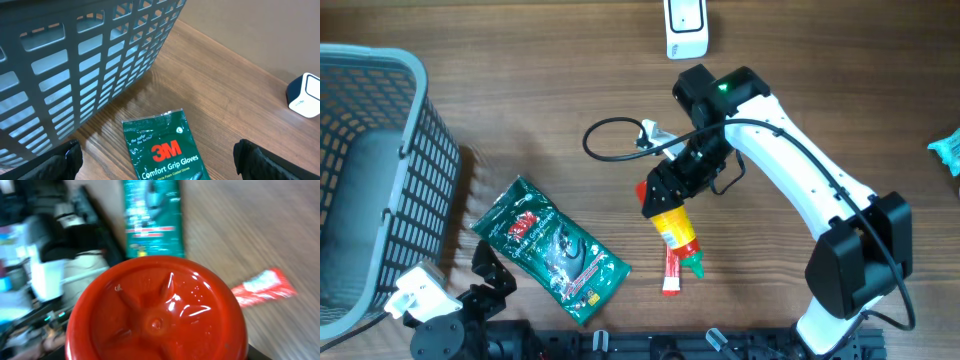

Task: Scan the item barcode
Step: 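Carry the sauce bottle up to the white scanner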

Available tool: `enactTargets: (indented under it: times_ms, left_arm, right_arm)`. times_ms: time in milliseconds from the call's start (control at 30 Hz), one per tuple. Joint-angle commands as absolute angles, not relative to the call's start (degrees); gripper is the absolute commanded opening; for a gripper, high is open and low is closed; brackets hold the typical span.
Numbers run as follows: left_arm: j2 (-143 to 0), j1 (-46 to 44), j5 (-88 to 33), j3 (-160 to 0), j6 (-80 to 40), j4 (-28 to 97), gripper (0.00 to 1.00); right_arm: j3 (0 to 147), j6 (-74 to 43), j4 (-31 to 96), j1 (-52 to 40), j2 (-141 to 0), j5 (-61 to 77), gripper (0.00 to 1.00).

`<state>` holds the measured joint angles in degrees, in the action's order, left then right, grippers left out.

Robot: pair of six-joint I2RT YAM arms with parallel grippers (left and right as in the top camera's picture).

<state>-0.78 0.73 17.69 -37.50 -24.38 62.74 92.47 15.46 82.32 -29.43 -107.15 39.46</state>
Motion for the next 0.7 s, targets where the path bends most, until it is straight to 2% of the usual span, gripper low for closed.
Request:
enactTargets:
  times_ms: [0,233,267,333,500,667]
  left_arm:
    - [-0.36,0.36,17.43,-37.43,-24.91,62.5,1.0]
    - [-0.36,0.36,17.43,-37.45,-24.91,62.5,1.0]
    - [-0.36,0.36,17.43,-37.43,-24.91,62.5,1.0]
    - [-0.36,0.36,17.43,-37.43,-24.91,62.5,1.0]
    - [-0.36,0.36,17.43,-37.43,-24.91,62.5,1.0]
    - [-0.36,0.36,17.43,-37.43,-24.91,62.5,1.0]
  right_arm:
    - [99.18,6.98,79.66,-28.91,-104.95,28.05,0.29]
    - [105.1,-5.13,71.44,-28.64,-104.92,0.25,0.31]
    - [105.06,-4.73,70.13,-28.64,-104.92,-1.3,0.2]
    - [105.06,-4.29,67.53,-28.64,-104.92,-4.03,0.2]
    - [105.06,-0.54,56.9,-28.64,-105.03,-12.58,0.27]
    - [105.03,7.27,46.19,-27.99,-106.06,-20.27,0.27]
